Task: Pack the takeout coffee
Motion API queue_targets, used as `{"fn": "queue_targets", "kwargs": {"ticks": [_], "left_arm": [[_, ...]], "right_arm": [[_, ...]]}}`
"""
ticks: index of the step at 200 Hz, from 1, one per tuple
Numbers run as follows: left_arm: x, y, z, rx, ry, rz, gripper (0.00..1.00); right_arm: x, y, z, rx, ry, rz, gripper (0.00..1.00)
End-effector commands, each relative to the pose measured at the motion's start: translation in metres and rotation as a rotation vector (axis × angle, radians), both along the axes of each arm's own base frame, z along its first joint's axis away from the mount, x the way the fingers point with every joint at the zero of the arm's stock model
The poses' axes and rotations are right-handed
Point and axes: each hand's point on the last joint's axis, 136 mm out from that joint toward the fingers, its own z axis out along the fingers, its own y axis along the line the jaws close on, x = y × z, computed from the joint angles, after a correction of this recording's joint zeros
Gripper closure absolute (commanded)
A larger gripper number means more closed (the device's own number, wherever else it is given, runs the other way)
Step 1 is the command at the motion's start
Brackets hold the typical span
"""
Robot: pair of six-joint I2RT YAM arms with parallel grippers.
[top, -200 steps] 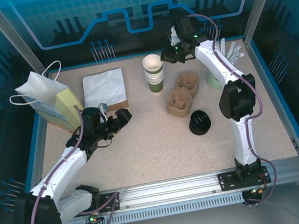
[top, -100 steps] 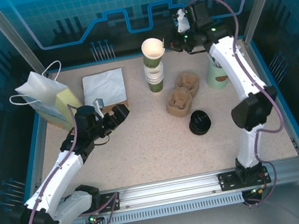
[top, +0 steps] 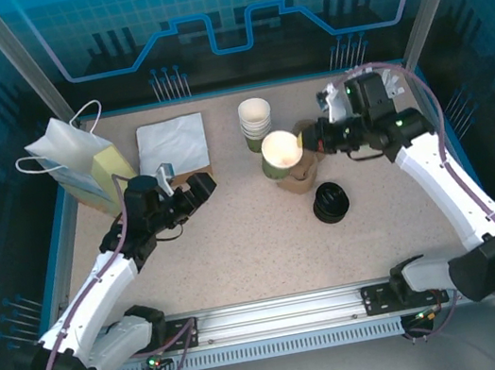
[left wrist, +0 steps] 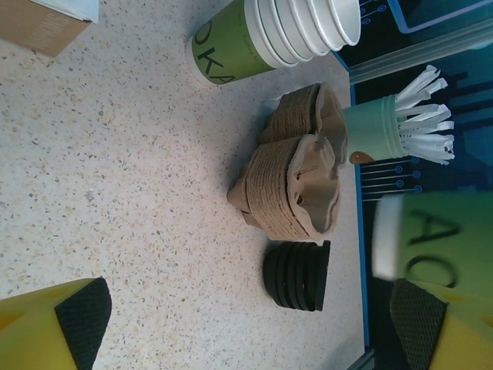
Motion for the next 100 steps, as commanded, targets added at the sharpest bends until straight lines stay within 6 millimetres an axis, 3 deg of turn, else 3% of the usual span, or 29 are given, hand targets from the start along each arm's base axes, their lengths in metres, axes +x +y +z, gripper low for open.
{"fn": "queue_targets", "kwargs": {"ticks": [1,48,100], "left_arm": [[-0.003,-0.008,-0.001,-0.027,0.011,-0.025,0.03],[-0.002,-0.017,0.0,-0.033,0.012,-0.043,0.03],[-0.004,-0.02,-0.001,-0.025,0.015,-0.045,0.03]], "right_arm": [[-0.017,0.01,-0.013,0.036,-0.005,0.038,0.96],[-0.026,0.02,-0.08,-0.014,0.076,0.053,0.95],[-0.014,0.026,-0.128,-0.073,0.123,0.065,0.95]]}}
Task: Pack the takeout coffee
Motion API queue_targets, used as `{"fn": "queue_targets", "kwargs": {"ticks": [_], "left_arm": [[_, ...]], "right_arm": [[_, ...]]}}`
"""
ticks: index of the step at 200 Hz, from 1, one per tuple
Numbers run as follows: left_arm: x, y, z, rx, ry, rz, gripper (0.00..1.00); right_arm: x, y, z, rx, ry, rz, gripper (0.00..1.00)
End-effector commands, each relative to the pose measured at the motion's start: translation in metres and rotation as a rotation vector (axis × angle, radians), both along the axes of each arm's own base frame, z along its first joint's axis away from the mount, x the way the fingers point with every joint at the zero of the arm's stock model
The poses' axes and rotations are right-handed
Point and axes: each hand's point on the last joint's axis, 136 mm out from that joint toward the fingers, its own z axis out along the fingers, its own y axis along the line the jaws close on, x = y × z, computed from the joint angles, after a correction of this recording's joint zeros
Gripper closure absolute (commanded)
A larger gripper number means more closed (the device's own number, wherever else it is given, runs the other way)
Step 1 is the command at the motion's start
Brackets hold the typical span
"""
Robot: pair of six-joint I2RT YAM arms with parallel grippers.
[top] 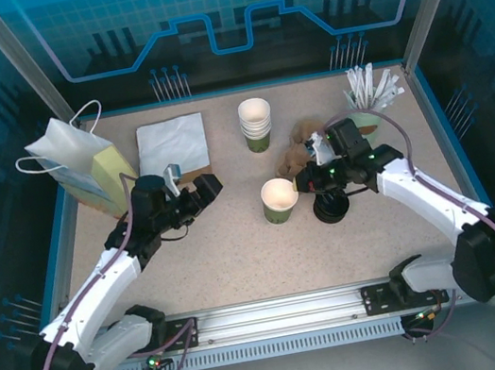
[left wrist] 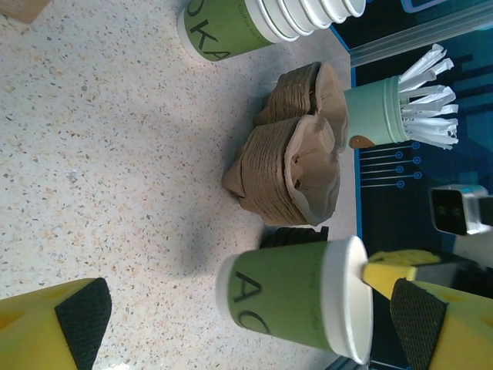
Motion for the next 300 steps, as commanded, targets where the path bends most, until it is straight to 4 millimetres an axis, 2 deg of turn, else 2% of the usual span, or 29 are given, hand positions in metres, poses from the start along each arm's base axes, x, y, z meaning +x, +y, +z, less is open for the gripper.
{"fn": "queue_targets", "kwargs": {"ticks": [1,70,121,158,187,212,231,300], "left_arm": [[0.0,-0.005,0.005,-0.015,-0.015,-0.011,0.03],[0.001,-0.007,0.002,-0.007,-0.005,-0.012,0.03],[0.004,-0.009,0.003,-0.002,-0.003,-0.02,0.03],[0.006,-0.011,0.009,0.002,-0.025,-0.03,0.03],[0.006,-0.013,0.017,0.003,-0.06,-0.044,0.03],[0.005,-0.015,0.022,0.0,-0.085,-0.05,0.03],[0.005,-0.015,0.021,0.002,-0.085,-0.051,0.03],[0.003,-0.013,0.019,0.011,-0.076,-0.048,0.03]], "right_arm": [[0.01,0.007,-0.008,-0.013,-0.043,0.017,0.95],[0.012,0.007,-0.04,-0.061,0.011,0.043,0.93],[0.004,0.002,-0.05,-0.1,0.053,0.074,0.82],[0.003,-0.012,-0.027,-0.154,-0.012,0.056,0.61],[-0.002,-0.034,-0.015,-0.229,-0.025,0.043,0.54],[-0.01,-0.055,-0.021,-0.292,0.016,0.017,0.53],[-0.014,-0.064,-0.029,-0.313,0.038,0.003,0.53],[-0.012,-0.06,-0.057,-0.308,0.129,0.001,0.57]]}}
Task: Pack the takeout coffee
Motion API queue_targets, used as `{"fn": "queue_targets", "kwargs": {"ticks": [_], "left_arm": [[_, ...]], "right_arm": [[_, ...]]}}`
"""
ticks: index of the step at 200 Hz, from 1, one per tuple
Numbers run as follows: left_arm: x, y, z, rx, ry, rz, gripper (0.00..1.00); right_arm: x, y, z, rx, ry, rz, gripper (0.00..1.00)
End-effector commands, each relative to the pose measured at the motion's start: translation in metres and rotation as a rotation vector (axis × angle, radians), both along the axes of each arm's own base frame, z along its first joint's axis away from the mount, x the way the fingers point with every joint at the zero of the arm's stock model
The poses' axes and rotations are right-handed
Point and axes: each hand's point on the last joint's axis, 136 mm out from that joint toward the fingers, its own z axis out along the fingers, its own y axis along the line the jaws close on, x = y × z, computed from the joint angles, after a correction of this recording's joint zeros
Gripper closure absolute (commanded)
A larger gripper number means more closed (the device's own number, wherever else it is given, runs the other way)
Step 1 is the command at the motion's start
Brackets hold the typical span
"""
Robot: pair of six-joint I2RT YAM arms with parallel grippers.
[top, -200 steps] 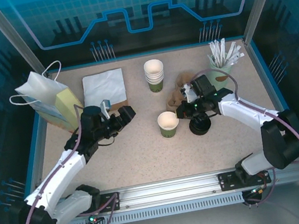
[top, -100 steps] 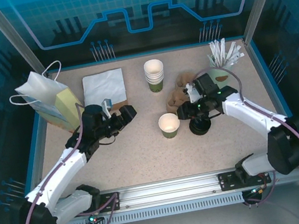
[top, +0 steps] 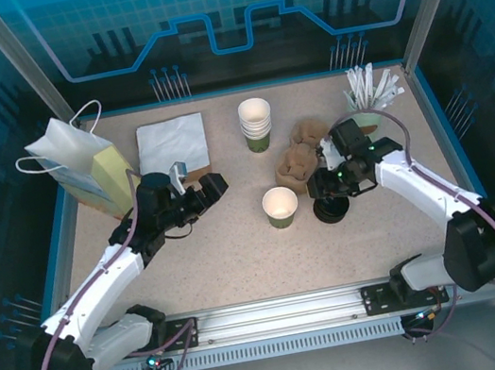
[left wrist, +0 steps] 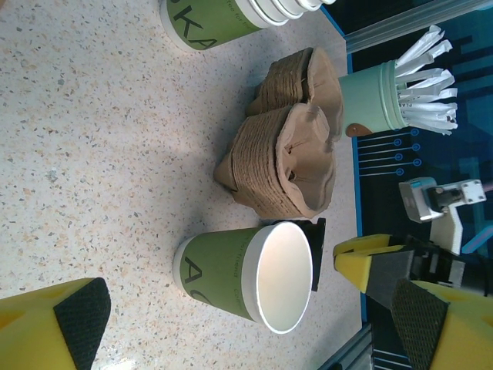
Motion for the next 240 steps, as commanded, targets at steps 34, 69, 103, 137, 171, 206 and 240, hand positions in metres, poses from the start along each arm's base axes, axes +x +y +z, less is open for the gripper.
{"fn": "queue_targets", "kwargs": {"ticks": [34,69,103,137,171,206,240], "left_arm": [[0.0,0.0,0.016,0.007,-0.064,-0.009,0.03],[0.0,0.0,0.017,0.008,-0.067,-0.009,0.02],[0.0,0.0,0.018,0.008,-0.071,-0.01,0.02],[0.0,-0.001,0.02,0.003,-0.078,-0.011,0.02],[0.001,-0.003,0.028,-0.014,-0.116,-0.022,0.02],[0.004,-0.006,0.053,-0.029,-0.226,-0.047,0.01],[0.006,-0.011,0.08,-0.038,-0.334,-0.083,0.01]], "right_arm": [[-0.006,-0.003,-0.023,-0.017,0.078,-0.012,0.59],[-0.009,-0.004,-0.029,-0.019,0.097,-0.014,0.63],[-0.01,-0.003,-0.032,-0.015,0.106,-0.012,0.66],[-0.012,-0.002,-0.031,-0.008,0.109,-0.008,0.75],[-0.012,-0.002,-0.02,0.018,0.083,-0.008,0.82],[-0.01,-0.001,0.008,0.14,0.034,-0.032,0.84],[-0.007,0.002,0.031,0.288,0.008,-0.044,0.84]]}}
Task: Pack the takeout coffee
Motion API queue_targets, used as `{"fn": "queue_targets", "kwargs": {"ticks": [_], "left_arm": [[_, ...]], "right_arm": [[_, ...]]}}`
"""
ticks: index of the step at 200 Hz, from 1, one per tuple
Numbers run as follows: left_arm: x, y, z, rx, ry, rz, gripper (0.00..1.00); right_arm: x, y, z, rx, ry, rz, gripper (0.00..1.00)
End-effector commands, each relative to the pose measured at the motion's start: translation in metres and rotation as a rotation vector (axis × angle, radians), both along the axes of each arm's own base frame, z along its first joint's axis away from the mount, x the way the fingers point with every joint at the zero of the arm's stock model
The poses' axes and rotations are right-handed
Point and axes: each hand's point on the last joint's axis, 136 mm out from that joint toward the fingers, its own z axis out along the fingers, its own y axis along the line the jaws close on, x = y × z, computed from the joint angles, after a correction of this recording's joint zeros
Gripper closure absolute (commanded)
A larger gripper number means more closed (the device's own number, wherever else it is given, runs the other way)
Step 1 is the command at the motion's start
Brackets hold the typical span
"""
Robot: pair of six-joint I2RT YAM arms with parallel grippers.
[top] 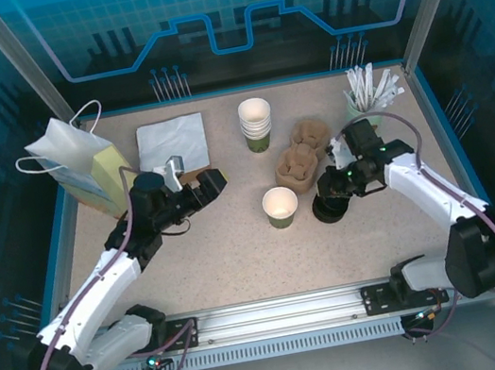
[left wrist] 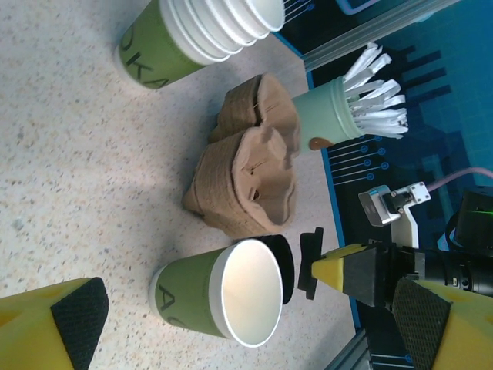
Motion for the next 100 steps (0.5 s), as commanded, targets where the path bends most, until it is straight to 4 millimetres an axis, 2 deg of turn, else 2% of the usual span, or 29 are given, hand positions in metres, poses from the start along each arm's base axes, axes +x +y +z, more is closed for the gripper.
{"fn": "queue_targets", "kwargs": {"ticks": [1,23,54,68,82,100], "left_arm": [[0.002,-0.009,0.046,-0.02,-0.175,-0.059,0.01],[-0.001,-0.019,0.073,-0.045,-0.31,-0.133,0.01],[-0.017,-0.037,0.12,-0.042,-0.604,-0.275,0.01],[-0.031,-0.05,0.137,0.002,-0.775,-0.356,0.01],[-0.047,-0.063,0.147,0.063,-0.944,-0.426,0.01],[-0.07,-0.081,0.15,0.153,-1.162,-0.532,0.01]], "right_arm": [[-0.004,0.01,0.018,0.151,-0.001,0.011,0.84],[0.0,0.016,0.047,0.307,-0.049,0.019,0.85],[0.004,0.023,0.111,0.51,-0.189,0.086,0.85],[0.0,0.028,0.14,0.578,-0.234,0.147,0.85],[-0.008,0.035,0.166,0.645,-0.261,0.219,0.85],[-0.02,0.04,0.192,0.698,-0.291,0.303,0.85]]}}
